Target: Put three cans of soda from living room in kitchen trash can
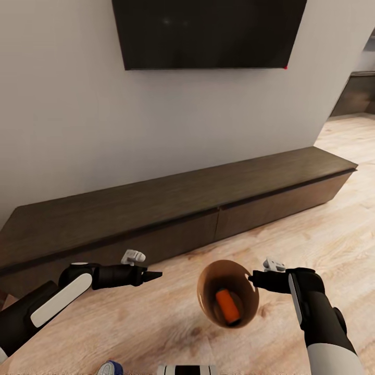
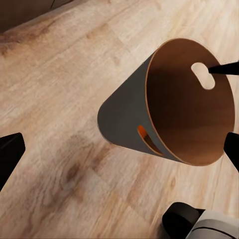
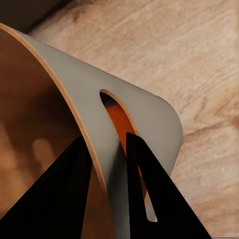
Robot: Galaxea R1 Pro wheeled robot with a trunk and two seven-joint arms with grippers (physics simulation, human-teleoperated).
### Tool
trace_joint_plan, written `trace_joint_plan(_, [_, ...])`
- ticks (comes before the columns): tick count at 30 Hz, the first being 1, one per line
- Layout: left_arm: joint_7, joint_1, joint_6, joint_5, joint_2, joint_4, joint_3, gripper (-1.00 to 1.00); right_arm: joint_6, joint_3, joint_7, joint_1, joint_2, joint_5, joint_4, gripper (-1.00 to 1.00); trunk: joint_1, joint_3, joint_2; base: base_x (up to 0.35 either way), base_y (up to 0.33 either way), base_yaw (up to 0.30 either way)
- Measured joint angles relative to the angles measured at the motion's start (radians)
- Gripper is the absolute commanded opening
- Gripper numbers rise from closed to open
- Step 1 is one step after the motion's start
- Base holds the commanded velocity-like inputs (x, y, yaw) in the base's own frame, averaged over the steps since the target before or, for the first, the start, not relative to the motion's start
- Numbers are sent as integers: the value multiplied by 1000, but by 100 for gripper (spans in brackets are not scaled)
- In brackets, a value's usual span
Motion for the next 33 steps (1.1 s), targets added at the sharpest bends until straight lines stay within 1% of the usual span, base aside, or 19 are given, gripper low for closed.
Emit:
trace_joint_plan(4, [1, 0, 0, 0, 0, 1, 0, 100, -1, -1, 0, 0, 0, 2, 21, -100, 0, -7, 0, 0, 0, 0])
trace_joint_plan(10, [1, 0, -1, 0, 0, 1, 0, 100, 0, 0, 0, 0, 1, -4, 24, -100, 0, -16, 0, 0, 0, 0])
trace_joint_plan(15, [1, 0, -1, 0, 0, 1, 0, 100, -2, -1, 0, 0, 0, 2, 25, -100, 0, -24, 0, 0, 0, 0])
trace_joint_plan(20, [1, 0, -1, 0, 0, 1, 1, 100, -1, -1, 0, 0, 0, -1, 24, -100, 0, -32, 0, 0, 0, 0])
trace_joint_plan(27, [0, 0, -1, 0, 0, 1, 1, 100, -2, 2, 5, 0, 1, 8, 22, -100, 0, -35, 0, 0, 0, 1])
trace_joint_plan(33, [0, 0, -1, 0, 0, 1, 1, 100, -3, 2, 2, 0, 1, 10, 22, -100, 0, -38, 0, 0, 0, 161])
